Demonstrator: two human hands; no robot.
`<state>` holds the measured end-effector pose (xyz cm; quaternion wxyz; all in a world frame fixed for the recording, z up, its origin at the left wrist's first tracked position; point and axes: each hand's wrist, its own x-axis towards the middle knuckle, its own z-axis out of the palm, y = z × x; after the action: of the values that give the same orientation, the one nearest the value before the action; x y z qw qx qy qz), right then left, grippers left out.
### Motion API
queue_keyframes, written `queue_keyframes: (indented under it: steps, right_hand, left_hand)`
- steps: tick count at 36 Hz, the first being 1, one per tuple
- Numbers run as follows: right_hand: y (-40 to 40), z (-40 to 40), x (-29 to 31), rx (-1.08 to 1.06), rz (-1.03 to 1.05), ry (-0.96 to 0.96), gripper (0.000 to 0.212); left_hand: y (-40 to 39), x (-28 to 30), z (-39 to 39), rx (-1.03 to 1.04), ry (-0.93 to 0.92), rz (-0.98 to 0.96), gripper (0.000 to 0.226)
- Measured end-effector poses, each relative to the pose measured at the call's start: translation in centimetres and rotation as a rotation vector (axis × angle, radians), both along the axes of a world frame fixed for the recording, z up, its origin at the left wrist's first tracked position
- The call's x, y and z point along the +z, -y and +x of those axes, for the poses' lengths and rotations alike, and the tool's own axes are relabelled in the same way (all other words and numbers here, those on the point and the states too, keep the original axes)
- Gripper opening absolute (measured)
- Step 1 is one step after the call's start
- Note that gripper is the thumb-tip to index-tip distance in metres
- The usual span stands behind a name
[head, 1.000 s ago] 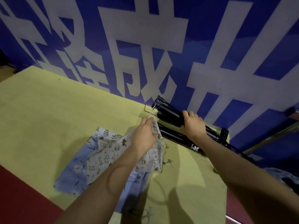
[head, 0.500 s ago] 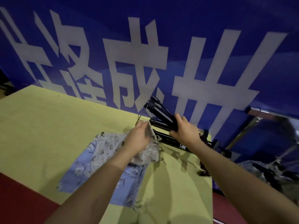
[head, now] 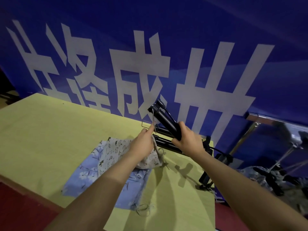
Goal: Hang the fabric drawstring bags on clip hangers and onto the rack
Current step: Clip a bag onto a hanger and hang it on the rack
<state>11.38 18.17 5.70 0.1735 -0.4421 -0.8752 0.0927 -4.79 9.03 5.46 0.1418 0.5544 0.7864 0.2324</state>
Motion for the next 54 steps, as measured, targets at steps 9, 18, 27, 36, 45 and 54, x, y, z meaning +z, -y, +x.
queue_keyframes:
  steps: [9, 18, 27, 36, 45, 54]
  right_hand:
    - [0.7, -1.0, 0.4, 0.102, -0.042, -0.057, 0.057]
    - [1.3, 0.5, -0.4, 0.065, -0.128, -0.096, 0.059]
    - [2.3, 1.5, -0.7, -0.013, -0.165, -0.168, 0.052]
    - [2.6, 2.7, -1.0, 0.012, -0.244, -0.216, 0.050]
    - [3.4, 2.9, -1.9, 0.111, -0.339, -0.177, 0.049]
    - [3.7, 3.8, -3.1, 0.175, -0.360, -0.123, 0.049]
  left_hand:
    - [-1.0, 0.5, 1.0, -0.057, 0.013, -0.034, 0.057]
    - [0.8, 0.3, 0.0, 0.194, 0.024, 0.185, 0.038]
    - [1.8, -0.2, -1.0, 0.089, -0.122, 0.199, 0.028]
    - [1.7, 0.5, -0.9, 0.213, -0.132, 0.083, 0.041]
    - [1.0, 1.1, -1.5, 0.361, 0.361, 0.184, 0.024]
    - [1.4, 0.6, -2.8, 0.291, 0.348, 0.201, 0.046]
